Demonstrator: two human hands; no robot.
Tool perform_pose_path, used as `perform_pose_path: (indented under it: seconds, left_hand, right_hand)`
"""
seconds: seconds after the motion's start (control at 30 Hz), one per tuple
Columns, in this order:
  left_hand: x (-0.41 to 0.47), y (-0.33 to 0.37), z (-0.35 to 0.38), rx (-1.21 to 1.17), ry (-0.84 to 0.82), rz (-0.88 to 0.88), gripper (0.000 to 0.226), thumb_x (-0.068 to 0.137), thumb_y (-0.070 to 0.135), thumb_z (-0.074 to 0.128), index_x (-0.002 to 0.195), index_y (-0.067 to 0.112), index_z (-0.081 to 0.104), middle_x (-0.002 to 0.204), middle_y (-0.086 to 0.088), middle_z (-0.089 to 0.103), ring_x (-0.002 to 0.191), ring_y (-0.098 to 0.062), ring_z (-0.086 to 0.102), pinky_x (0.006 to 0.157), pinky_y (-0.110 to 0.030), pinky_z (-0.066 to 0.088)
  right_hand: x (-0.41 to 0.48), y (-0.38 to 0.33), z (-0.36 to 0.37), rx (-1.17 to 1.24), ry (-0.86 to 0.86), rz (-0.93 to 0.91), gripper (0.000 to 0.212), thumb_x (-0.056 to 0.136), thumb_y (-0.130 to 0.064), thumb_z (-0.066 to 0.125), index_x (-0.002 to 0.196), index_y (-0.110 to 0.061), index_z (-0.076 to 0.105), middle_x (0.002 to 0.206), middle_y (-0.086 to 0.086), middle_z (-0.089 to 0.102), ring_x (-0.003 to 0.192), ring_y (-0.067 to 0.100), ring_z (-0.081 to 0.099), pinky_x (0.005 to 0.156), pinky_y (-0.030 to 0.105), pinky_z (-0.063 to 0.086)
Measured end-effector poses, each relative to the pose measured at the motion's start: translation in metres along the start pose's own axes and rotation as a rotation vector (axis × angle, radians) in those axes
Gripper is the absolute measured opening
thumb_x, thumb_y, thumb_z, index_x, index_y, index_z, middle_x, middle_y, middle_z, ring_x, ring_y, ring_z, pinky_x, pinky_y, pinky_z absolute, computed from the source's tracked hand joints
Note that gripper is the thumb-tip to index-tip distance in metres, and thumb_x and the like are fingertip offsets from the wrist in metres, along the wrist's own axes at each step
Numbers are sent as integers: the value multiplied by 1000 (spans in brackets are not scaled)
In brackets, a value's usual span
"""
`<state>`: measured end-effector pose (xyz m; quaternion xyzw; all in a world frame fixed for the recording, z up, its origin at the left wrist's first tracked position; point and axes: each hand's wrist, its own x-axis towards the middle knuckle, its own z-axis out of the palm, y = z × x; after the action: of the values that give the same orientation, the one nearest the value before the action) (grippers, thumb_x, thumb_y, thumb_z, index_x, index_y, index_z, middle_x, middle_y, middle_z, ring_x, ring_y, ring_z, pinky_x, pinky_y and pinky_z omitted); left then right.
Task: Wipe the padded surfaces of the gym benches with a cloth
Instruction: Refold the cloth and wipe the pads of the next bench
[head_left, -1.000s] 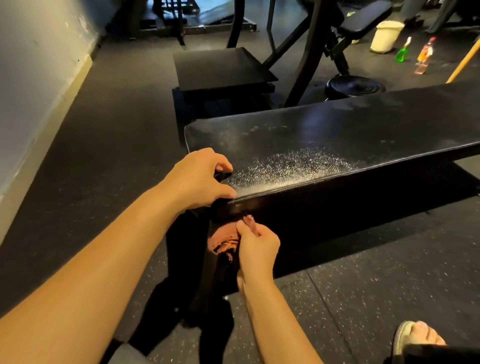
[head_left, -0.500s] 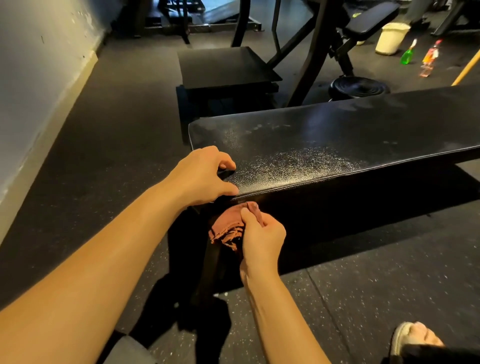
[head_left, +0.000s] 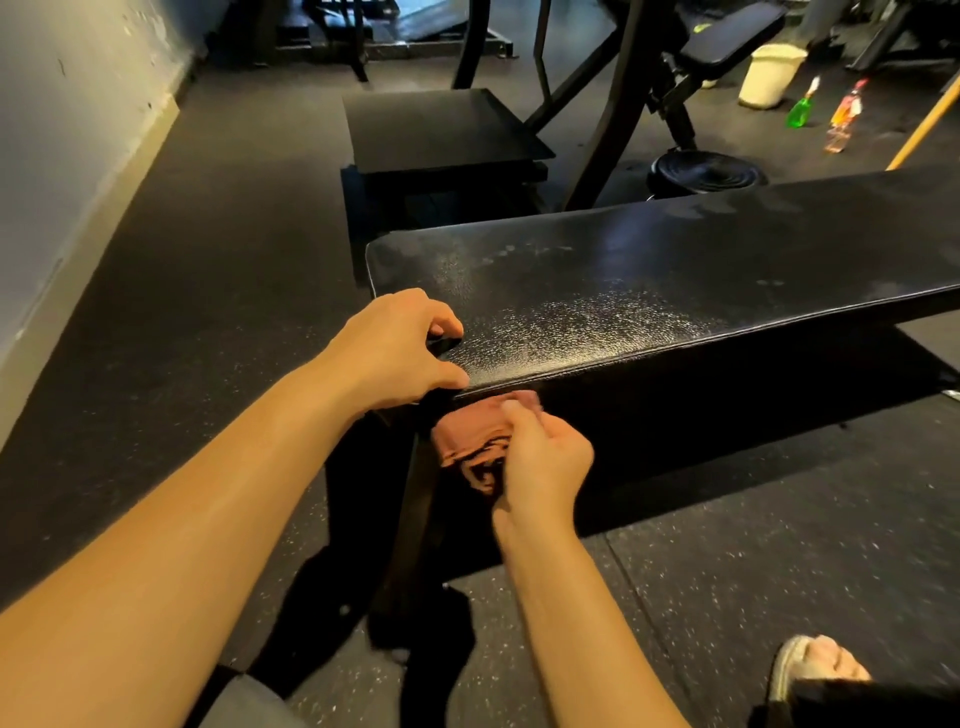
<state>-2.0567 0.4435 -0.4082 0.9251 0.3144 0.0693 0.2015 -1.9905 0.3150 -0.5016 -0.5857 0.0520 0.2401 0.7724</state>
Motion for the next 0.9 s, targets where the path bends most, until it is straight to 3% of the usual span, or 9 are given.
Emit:
perform_pose_path:
  seconds: [0.1, 0.17, 0.27, 0.4, 0.5, 0.63, 0.77, 0.9]
  left_hand:
    - [-1, -2, 0, -15, -3, -3, 53, 77, 45, 86, 125, 31, 68, 121, 9, 61, 116, -16, 60, 100, -44, 53]
    - [1, -3, 0, -21, 1, -16, 53, 75, 44, 87, 123, 33, 68, 118, 10, 60, 115, -15, 60, 99, -43, 53]
    - [2, -4, 2, -42, -3, -26, 52, 74, 44, 88, 121, 35, 69, 117, 10, 59, 113, -14, 60, 98, -43, 53]
    - [1, -6, 1, -89, -17, -35, 51, 75, 45, 88, 121, 36, 68, 120, 9, 58, 113, -14, 59, 98, -43, 52]
    - [1, -6, 0, -112, -18, -46, 50, 75, 42, 88, 120, 34, 68, 120, 8, 58, 114, -15, 58, 99, -42, 52]
    - [1, -7, 0, -120, -28, -46, 51, 76, 41, 89, 122, 33, 68, 123, 8, 59, 116, -15, 57, 100, -42, 50]
    - [1, -6, 0, -104, -32, -42, 52, 75, 42, 88, 122, 34, 68, 122, 8, 59, 115, -16, 59, 100, -43, 51]
    - [1, -4, -1, -84, -32, -37, 54, 76, 42, 88, 125, 32, 68, 124, 8, 59, 116, -16, 58, 100, -41, 51]
  right_hand:
    - [2, 3, 1, 11, 69, -45, 11, 91, -4, 66, 84, -6, 74, 81, 10, 75, 76, 24, 73, 72, 41, 60]
    - [-17, 15, 11, -94, -46, -84, 12, 91, -8, 67, 81, -6, 73, 74, 5, 74, 68, 16, 71, 65, 35, 57]
    - [-19, 17, 9, -192, -154, -56, 13, 87, -9, 71, 74, -11, 73, 70, -3, 73, 69, 9, 70, 68, 31, 54]
    - [3, 16, -4, -175, -67, -48, 7, 87, -14, 73, 88, -7, 76, 84, -1, 76, 81, 10, 73, 73, 27, 58]
    - [-9, 28, -1, -188, -76, 40, 25, 78, -21, 72, 68, 0, 64, 68, 0, 67, 67, 18, 64, 62, 34, 49]
    - [-13, 19, 8, -97, -123, 45, 16, 86, -10, 71, 76, 3, 69, 72, 7, 71, 67, 16, 68, 63, 34, 55]
    - [-20, 10, 13, -71, -106, 88, 20, 85, -9, 68, 66, -6, 60, 62, 10, 55, 62, 23, 53, 58, 35, 42]
    - [-19, 5, 10, -40, -138, 119, 24, 87, -4, 67, 63, -4, 63, 61, 9, 61, 59, 22, 58, 56, 32, 46]
